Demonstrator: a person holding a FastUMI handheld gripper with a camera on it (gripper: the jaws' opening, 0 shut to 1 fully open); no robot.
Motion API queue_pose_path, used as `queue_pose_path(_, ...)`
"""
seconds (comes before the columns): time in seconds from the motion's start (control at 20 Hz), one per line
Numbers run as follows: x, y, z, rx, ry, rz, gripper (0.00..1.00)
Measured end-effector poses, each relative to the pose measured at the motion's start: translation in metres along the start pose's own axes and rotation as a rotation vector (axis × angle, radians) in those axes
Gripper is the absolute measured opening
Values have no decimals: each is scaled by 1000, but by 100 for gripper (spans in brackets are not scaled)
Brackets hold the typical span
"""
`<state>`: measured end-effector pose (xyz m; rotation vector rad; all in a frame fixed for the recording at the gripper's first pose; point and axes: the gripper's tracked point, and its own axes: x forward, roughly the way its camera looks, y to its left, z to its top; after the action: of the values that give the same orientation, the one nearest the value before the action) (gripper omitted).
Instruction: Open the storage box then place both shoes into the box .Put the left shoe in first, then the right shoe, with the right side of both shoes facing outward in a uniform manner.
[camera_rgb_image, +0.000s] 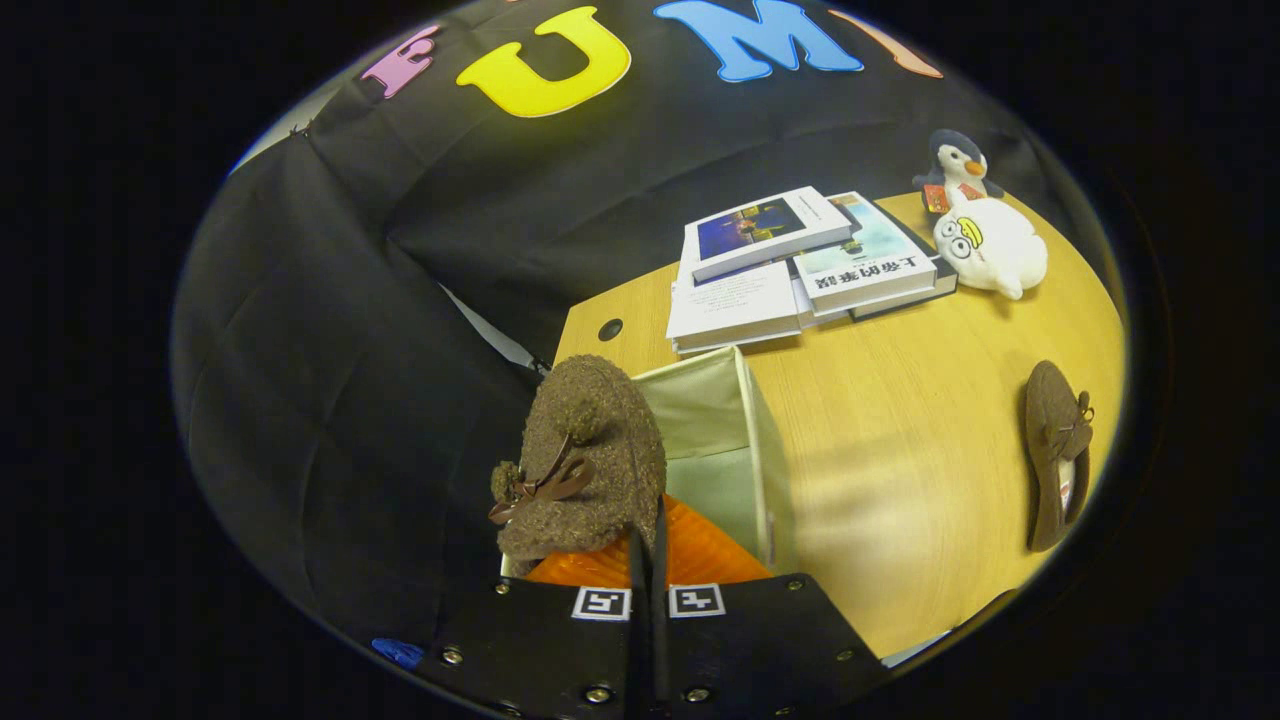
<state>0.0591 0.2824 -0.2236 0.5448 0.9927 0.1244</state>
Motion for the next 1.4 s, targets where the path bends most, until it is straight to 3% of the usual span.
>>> queue_pose_path(0.55, 60, 1, -50, -6, 73, -103, 0)
queue_pose_path(1.05, 73, 7, -71, -25, 101, -131, 8)
queue_pose_path(1.15, 70, 16, -72, -30, 105, -77, 23)
queue_pose_path(1.25, 64, 31, -74, -46, 120, -7, 61)
queue_pose_path(1.35, 55, 29, -67, -85, 98, -1, 99)
queue_pose_path(1.4, 49, 28, -62, -113, 81, 6, 99)
